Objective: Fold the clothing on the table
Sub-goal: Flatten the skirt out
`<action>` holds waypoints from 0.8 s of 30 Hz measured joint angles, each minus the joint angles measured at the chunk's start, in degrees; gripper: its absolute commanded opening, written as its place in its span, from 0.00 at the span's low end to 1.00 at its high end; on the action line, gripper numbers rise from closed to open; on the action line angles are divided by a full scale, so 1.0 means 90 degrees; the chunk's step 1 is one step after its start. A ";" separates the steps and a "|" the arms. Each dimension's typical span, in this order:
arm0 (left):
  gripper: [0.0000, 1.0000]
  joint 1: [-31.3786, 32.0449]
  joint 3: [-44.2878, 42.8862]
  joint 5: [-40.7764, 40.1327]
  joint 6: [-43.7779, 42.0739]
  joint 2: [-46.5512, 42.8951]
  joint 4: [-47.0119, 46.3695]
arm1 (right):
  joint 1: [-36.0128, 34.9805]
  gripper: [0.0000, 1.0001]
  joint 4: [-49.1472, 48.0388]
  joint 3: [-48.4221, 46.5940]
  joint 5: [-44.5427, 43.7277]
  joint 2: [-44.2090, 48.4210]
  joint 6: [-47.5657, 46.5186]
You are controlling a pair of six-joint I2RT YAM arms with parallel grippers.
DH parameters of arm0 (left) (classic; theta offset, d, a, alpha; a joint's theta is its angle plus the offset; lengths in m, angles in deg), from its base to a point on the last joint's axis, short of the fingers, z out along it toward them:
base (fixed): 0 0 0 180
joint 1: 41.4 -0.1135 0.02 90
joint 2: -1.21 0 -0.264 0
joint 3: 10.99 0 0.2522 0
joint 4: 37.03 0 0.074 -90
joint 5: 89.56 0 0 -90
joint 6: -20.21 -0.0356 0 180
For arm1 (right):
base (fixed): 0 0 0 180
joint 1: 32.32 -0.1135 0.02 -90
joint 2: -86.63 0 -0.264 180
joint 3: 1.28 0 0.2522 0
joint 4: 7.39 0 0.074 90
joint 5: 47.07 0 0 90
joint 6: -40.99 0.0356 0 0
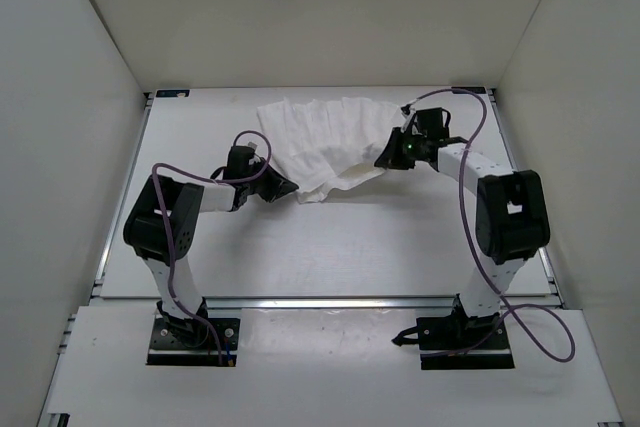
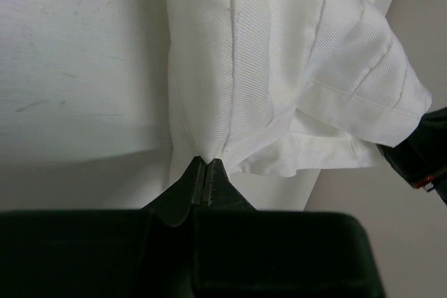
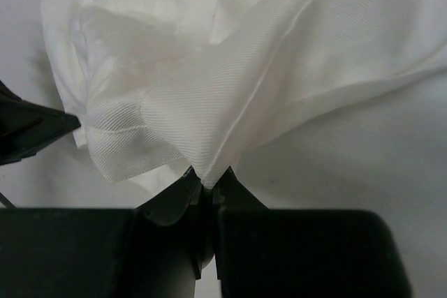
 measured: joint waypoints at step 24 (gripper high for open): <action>0.00 -0.0529 0.0369 0.0593 -0.2552 -0.1819 0.3232 | 0.0289 0.91 -0.0228 0.4534 0.0423 0.4483 0.0578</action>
